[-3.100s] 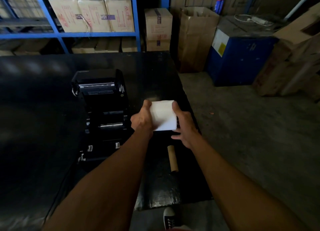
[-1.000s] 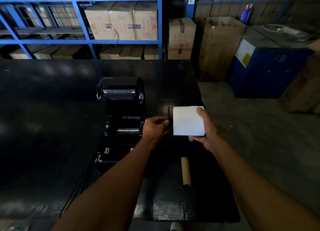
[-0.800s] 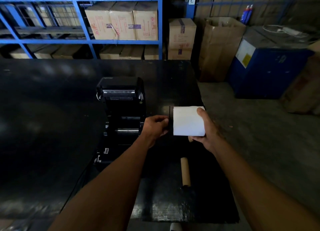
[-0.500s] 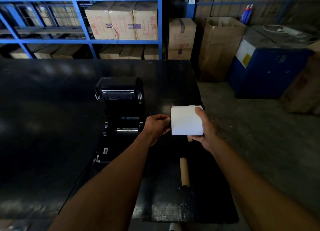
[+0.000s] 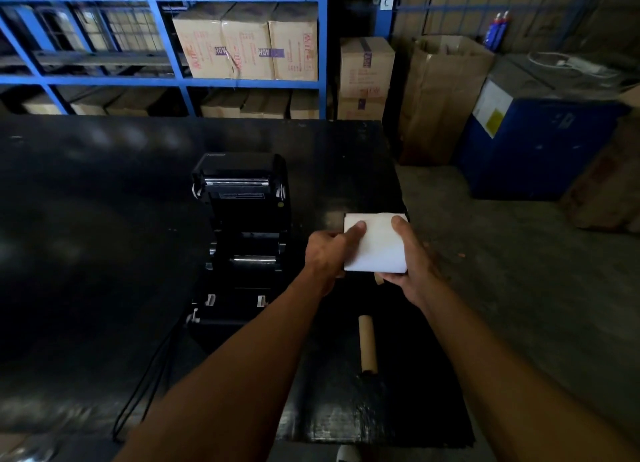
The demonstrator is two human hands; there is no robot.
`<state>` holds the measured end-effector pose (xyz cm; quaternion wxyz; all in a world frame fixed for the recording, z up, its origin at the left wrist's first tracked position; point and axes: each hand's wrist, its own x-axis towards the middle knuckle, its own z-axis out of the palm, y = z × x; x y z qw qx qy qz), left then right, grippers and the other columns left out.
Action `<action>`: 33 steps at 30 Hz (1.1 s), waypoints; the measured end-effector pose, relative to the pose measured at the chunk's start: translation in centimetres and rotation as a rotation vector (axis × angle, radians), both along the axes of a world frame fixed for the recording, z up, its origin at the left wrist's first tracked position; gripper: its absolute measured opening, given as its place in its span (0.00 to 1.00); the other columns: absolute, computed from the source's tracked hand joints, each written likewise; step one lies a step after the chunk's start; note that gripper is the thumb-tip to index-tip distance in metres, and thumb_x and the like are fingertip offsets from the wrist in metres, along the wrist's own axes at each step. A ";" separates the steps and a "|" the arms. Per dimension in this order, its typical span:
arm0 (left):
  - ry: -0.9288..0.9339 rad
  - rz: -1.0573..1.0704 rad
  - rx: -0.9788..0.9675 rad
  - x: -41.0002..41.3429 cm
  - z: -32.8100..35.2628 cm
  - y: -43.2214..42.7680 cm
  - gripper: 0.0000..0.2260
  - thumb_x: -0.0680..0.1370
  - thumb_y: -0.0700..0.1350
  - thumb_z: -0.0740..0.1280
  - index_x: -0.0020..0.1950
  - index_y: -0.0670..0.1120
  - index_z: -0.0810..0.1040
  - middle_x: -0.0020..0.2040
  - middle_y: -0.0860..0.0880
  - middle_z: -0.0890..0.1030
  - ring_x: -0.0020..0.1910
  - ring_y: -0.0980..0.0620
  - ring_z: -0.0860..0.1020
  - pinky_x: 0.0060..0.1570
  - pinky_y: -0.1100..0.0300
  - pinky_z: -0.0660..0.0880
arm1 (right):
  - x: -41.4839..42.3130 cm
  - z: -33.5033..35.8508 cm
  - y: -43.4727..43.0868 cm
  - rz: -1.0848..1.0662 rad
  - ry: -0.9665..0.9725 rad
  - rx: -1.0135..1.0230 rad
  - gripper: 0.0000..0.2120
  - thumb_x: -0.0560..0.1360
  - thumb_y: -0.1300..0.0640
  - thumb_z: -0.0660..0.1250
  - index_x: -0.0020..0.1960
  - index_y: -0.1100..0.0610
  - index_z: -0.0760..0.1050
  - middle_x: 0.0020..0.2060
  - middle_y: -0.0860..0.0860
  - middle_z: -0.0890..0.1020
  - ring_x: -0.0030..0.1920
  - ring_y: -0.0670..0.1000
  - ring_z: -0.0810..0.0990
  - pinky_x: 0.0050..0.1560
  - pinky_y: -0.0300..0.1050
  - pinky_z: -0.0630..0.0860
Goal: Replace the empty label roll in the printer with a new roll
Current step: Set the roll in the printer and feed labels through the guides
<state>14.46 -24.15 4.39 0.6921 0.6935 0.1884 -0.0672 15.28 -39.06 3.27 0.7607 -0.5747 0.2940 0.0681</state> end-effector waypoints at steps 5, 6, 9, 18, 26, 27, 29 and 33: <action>-0.043 0.051 -0.078 -0.3 -0.3 0.0 0.14 0.70 0.56 0.75 0.45 0.46 0.81 0.48 0.44 0.84 0.47 0.44 0.83 0.46 0.42 0.82 | -0.2 0.3 0.0 0.044 -0.033 0.033 0.30 0.67 0.36 0.73 0.61 0.53 0.74 0.55 0.56 0.81 0.55 0.59 0.80 0.53 0.64 0.79; -0.052 0.065 -0.091 -0.3 -0.3 0.2 0.17 0.70 0.55 0.75 0.48 0.43 0.81 0.50 0.43 0.84 0.48 0.44 0.83 0.46 0.42 0.82 | -0.1 0.4 -0.1 0.061 -0.037 0.064 0.32 0.67 0.33 0.71 0.63 0.53 0.74 0.55 0.56 0.81 0.55 0.60 0.79 0.56 0.67 0.77; -0.066 0.087 -0.118 -0.4 -0.3 1.0 0.26 0.69 0.55 0.76 0.59 0.38 0.79 0.52 0.41 0.83 0.49 0.43 0.83 0.46 0.41 0.82 | -0.1 0.7 -0.3 0.137 -0.050 0.057 0.38 0.66 0.30 0.68 0.68 0.52 0.71 0.59 0.58 0.80 0.60 0.64 0.76 0.63 0.72 0.70; -0.112 0.153 -0.060 -1.9 0.4 5.8 0.26 0.68 0.55 0.77 0.58 0.39 0.79 0.51 0.42 0.84 0.48 0.43 0.83 0.45 0.40 0.82 | -1.7 1.6 2.7 0.359 -0.164 -0.270 0.21 0.69 0.42 0.74 0.57 0.53 0.79 0.56 0.53 0.83 0.58 0.55 0.80 0.61 0.59 0.75; -0.124 0.199 0.042 -4.4 1.3 14.5 0.21 0.69 0.54 0.77 0.55 0.41 0.80 0.47 0.44 0.85 0.41 0.47 0.84 0.34 0.53 0.82 | -3.1 1.6 11.2 0.439 -0.276 -0.219 0.08 0.70 0.46 0.74 0.42 0.51 0.81 0.39 0.46 0.87 0.47 0.50 0.85 0.53 0.54 0.82; -0.112 0.201 0.079 -4.5 1.6 15.6 0.20 0.68 0.55 0.77 0.53 0.42 0.81 0.44 0.46 0.85 0.37 0.50 0.84 0.28 0.59 0.79 | -3.4 1.6 12.3 0.449 -0.284 -0.217 0.08 0.71 0.46 0.74 0.41 0.50 0.82 0.38 0.46 0.87 0.46 0.49 0.86 0.50 0.52 0.82; -0.094 0.209 0.155 -4.7 1.7 17.7 0.19 0.67 0.56 0.77 0.49 0.44 0.82 0.41 0.49 0.85 0.34 0.52 0.84 0.27 0.61 0.78 | -3.8 1.5 14.3 0.452 -0.303 -0.225 0.08 0.71 0.46 0.74 0.40 0.51 0.82 0.38 0.47 0.87 0.44 0.48 0.86 0.45 0.48 0.82; -0.064 0.232 0.212 -4.7 1.8 20.3 0.17 0.64 0.59 0.76 0.40 0.47 0.82 0.42 0.46 0.85 0.41 0.46 0.84 0.45 0.48 0.82 | -4.1 1.5 17.0 0.447 -0.335 -0.321 0.13 0.71 0.42 0.72 0.34 0.50 0.82 0.40 0.49 0.86 0.46 0.52 0.85 0.48 0.52 0.81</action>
